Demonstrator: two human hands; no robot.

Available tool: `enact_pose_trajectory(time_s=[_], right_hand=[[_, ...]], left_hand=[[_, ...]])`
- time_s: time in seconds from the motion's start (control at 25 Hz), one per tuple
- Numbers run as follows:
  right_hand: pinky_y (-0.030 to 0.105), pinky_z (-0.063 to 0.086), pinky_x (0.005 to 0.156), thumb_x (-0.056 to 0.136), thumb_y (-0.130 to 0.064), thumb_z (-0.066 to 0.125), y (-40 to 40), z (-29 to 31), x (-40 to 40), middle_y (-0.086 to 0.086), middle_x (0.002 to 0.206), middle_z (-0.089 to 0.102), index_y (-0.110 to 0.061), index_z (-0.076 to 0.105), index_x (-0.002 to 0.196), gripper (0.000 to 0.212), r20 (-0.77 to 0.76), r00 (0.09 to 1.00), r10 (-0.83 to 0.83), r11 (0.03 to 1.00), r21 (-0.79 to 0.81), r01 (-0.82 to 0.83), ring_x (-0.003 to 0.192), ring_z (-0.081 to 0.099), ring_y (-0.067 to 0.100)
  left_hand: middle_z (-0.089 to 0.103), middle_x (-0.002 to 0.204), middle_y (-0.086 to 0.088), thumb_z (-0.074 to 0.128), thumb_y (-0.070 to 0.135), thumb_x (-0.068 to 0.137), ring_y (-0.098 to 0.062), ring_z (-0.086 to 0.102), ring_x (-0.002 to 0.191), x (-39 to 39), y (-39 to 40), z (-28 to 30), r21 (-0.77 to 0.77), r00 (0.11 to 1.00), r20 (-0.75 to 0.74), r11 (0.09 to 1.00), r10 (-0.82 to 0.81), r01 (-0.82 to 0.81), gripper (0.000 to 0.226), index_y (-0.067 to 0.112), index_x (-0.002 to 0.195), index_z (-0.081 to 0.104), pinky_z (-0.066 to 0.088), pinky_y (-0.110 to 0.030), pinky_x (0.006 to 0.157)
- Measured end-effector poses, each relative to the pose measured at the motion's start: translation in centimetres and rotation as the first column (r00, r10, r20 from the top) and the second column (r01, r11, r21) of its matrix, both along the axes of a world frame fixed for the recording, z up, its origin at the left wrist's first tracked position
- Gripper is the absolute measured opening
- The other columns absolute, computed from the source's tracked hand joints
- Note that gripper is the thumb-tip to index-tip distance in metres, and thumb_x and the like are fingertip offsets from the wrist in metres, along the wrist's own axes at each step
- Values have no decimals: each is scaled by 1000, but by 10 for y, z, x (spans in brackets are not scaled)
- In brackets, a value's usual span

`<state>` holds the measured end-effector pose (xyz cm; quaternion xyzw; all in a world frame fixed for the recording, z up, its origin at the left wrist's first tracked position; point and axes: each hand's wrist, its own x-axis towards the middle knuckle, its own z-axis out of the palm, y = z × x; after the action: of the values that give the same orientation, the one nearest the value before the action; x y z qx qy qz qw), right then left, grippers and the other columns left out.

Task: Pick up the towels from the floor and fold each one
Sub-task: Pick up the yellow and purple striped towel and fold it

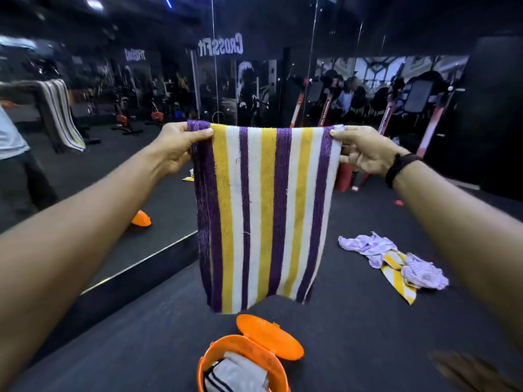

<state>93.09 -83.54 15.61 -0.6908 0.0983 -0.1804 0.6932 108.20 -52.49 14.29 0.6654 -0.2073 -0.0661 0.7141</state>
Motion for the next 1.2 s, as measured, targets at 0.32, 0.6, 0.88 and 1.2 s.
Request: enact_pose_trajectory(time_s=[0.32,0.6,0.88,1.2], right_hand=[[17,42,39,85,6,60,4,8,6,0,66,53,-17,49,76,27,140,972,-189,980,83,179,42,50,6],[20,56,64,69,-1,77,-3,6,-4,2,79,73,-4,67,100,32,154,985,-73,992,-91,88,71,70,10],[16,43,54,75,-13,80,-9,-19,-2,6,71,63,-8,72,83,13,169,955,-244,564,-776,281,58,52,6],[11,42,40,86,-4,67,-4,-16,-16,6,65,61,-3,60,83,8,-309,951,14,675,-698,-237,45,58,1]], left_hand=[[67,67,0,70,0,79,-14,61,63,-6,-12,16,-344,982,-187,937,2,-67,24,17,73,53,53,-24,54],[71,69,4,63,-16,77,-10,67,67,-4,0,10,-234,1000,-29,972,1,-8,42,17,104,62,58,-24,67],[69,76,-2,83,16,71,-9,59,71,-6,15,0,345,763,628,825,152,-448,17,16,85,74,45,-16,62],[69,72,-5,82,20,72,-7,58,60,-9,17,8,839,846,357,535,-396,-103,14,18,77,69,42,-10,49]])
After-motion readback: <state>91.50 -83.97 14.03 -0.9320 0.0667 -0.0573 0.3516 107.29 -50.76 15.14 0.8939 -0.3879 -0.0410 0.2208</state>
